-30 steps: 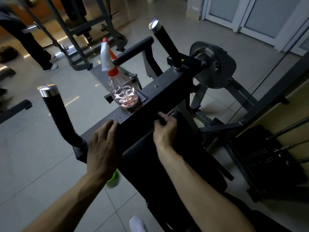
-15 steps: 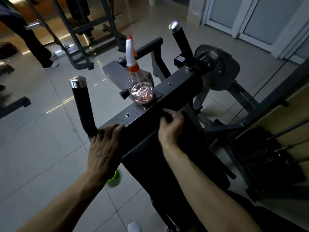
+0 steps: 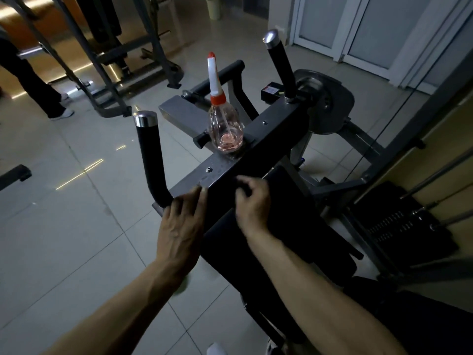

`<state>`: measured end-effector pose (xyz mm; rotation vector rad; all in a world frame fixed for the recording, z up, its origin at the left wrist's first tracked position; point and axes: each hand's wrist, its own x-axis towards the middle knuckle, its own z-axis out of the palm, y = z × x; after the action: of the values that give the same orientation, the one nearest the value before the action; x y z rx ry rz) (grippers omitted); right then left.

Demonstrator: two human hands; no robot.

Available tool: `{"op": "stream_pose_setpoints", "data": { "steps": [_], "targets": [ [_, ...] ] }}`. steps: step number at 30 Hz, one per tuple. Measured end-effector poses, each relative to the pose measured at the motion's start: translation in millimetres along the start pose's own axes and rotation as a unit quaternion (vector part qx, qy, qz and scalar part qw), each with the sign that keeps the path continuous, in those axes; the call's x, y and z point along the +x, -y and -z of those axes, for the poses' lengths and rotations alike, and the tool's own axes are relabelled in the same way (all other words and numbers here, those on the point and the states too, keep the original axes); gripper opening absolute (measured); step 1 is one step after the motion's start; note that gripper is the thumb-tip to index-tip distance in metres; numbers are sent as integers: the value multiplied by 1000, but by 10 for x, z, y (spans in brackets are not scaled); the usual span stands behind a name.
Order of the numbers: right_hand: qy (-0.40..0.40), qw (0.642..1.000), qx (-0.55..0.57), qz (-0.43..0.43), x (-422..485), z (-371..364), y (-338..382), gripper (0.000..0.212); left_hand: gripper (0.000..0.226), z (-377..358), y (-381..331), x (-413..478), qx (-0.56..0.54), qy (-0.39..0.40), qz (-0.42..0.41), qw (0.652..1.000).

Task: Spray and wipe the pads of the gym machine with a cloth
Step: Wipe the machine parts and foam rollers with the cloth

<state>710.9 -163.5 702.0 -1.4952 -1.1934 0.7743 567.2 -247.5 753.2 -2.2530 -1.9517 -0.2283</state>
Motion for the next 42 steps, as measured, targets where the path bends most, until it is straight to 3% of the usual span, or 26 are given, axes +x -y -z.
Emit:
{"op": "stream_pose_setpoints", "data": {
  "steps": [3,5,8,10,12,15,18,23,28,32,34,42],
  "targets": [
    [-71,991,14,-111,453,32,33,32,91,-38,84,-159,-12,23,-23,999],
    [-79,992,-4,-100,264,-58,116,32,86,-26,156,-272,-33,9,-15,999],
    [-13,998,37,-59,-484,-244,112,30,65,4,245,-408,-80,-91,41,992],
    [51,996,47,-48,-949,-275,115,32,58,21,294,-447,-133,-124,131,975],
    [69,994,68,-53,-957,-229,133,33,65,27,340,-440,-201,-113,257,938],
    [-39,990,109,-86,-339,-113,107,33,110,-7,403,-406,-270,-36,367,889],
    [-127,972,126,-151,306,43,46,30,135,-3,369,-298,-351,30,349,868],
    [-77,979,123,-141,-234,-204,34,33,82,-128,253,-213,-408,5,320,855],
    [18,982,117,-144,-808,-222,-89,42,85,-209,291,-243,-396,-17,296,869],
    [-137,954,145,-226,126,-53,-180,36,91,-279,303,-229,-415,-24,280,865],
    [-157,947,135,-245,293,-28,-143,37,94,-321,313,-222,-416,-27,280,865],
    [3,945,131,-299,-1217,-307,54,46,92,-325,311,-250,-401,-42,261,877]
  ]
}}
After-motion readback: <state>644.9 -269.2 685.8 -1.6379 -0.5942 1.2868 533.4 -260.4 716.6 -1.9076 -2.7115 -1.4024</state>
